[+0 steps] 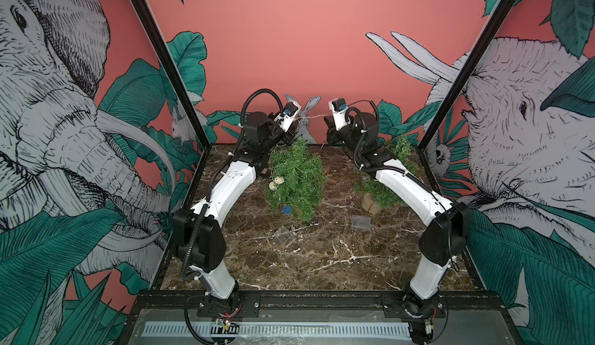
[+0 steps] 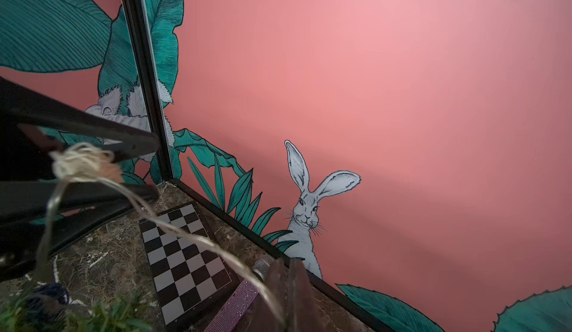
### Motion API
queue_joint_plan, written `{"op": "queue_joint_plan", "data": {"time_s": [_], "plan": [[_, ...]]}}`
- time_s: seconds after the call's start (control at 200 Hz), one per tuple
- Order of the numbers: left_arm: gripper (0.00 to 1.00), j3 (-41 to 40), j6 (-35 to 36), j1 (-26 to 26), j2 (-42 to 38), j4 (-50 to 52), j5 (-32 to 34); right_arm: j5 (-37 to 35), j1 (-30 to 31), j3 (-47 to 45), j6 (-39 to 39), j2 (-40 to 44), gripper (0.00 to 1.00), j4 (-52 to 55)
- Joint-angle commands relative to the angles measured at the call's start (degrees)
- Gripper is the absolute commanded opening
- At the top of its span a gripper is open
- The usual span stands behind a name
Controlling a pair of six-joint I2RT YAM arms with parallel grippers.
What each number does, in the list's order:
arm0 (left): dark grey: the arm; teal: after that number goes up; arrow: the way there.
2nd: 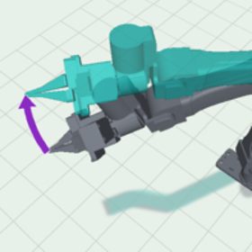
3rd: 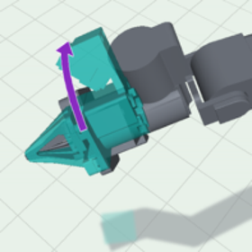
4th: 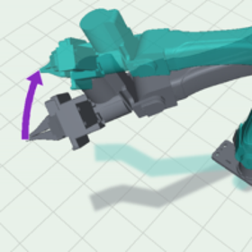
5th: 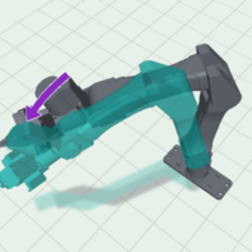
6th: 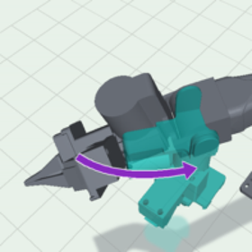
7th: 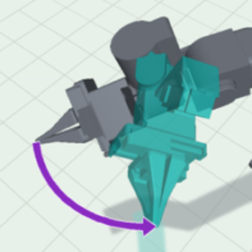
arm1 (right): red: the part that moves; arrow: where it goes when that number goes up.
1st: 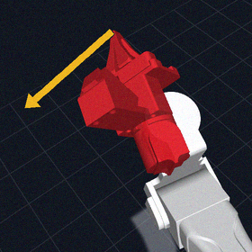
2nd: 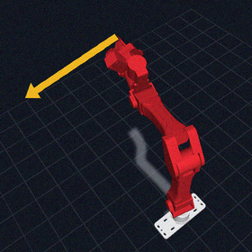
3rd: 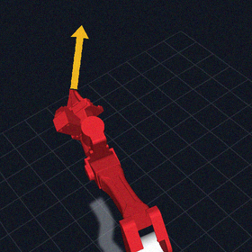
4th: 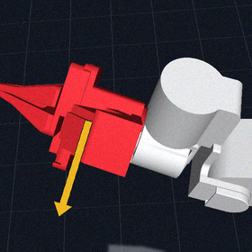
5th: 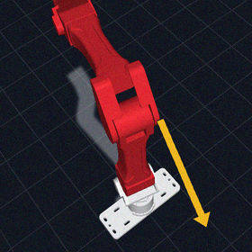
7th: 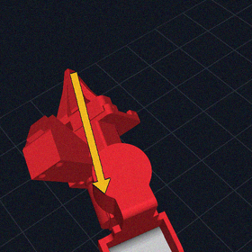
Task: Wrap string light around the christmas tree
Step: Wrap the light string around the Christmas tree.
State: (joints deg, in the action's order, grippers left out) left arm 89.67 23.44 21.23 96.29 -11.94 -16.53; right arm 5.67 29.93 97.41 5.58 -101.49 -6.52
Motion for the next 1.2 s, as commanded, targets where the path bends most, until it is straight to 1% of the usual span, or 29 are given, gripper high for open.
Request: {"op": "queue_joint_plan", "data": {"time_s": [0.0, 0.075, 0.165, 0.3, 0.435, 0.545, 0.59, 0.69, 0.885, 0.92, 1.035, 1.125, 1.195], "plan": [[0.48, -0.79, 0.9, -0.15, -4.0, 2.74, 2.65, -1.25, -0.14, -1.88, 1.23, 3.94, 0.0, 2.69], [0.54, -0.51, 0.32, -0.4, -4.59, 5.21, 4.54, -1.42, -0.22, -1.49, 1.79, 5.59, 0.0, 6.88], [0.56, -0.08, -1.62, -1.09, -5.53, 8.93, 6.16, -3.46, -0.19, -0.83, 2.7, 7.01, 0.0, 12.96], [0.57, 1.3, -3.51, -1.39, -7.27, 17.4, 10.42, -7.42, -0.15, -1.66, 2.12, 9.28, 0.0, 21.9], [0.57, 1.46, -5.28, -1.77, -9.33, 24.8, 15.68, -6.46, -0.06, -6.39, -0.81, 15.56, 0.0, 25.86], [0.57, 2.29, -7.09, -2.15, -10.6, 30.22, 17.5, -5.97, 0.59, -6.04, -1.81, 17.74, 0.0, 31.67], [0.57, 2.2, -8.04, -2.24, -11.42, 31.73, 18.21, -4.58, 0.87, -5.49, -3.01, 18.58, 0.0, 34.02], [0.56, 0.73, -10.01, -2.29, -13.75, 33.72, 18.47, 1.32, 1.89, -5.91, -6.4, 20.4, 0.0, 35.42], [0.54, -4.56, -14.74, -1.73, -19.49, 36.26, 17.61, 6.26, 5.84, -6.69, -9.89, 21.64, 0.0, 37.62], [0.54, -5.89, -15.12, -1.25, -20.87, 36.61, 18.13, 8.29, 6.61, -7.8, -10.7, 21.82, 0.0, 37.3], [0.54, -10.21, -15.82, 1.23, -25.58, 38.15, 17.84, 18.01, 8.47, -11.67, -16.48, 22.37, 0.0, 31.56], [0.55, -13.41, -15.06, 5.07, -29.44, 39.48, 17.67, 22.79, 9.65, -12.5, -19.93, 22.22, 0.0, 28.13], [0.56, -15.75, -14.24, 8.14, -32.45, 40.57, 17.94, 24.89, 9.9, -12.76, -22.16, 22.22, 0.0, 26.14]]}}
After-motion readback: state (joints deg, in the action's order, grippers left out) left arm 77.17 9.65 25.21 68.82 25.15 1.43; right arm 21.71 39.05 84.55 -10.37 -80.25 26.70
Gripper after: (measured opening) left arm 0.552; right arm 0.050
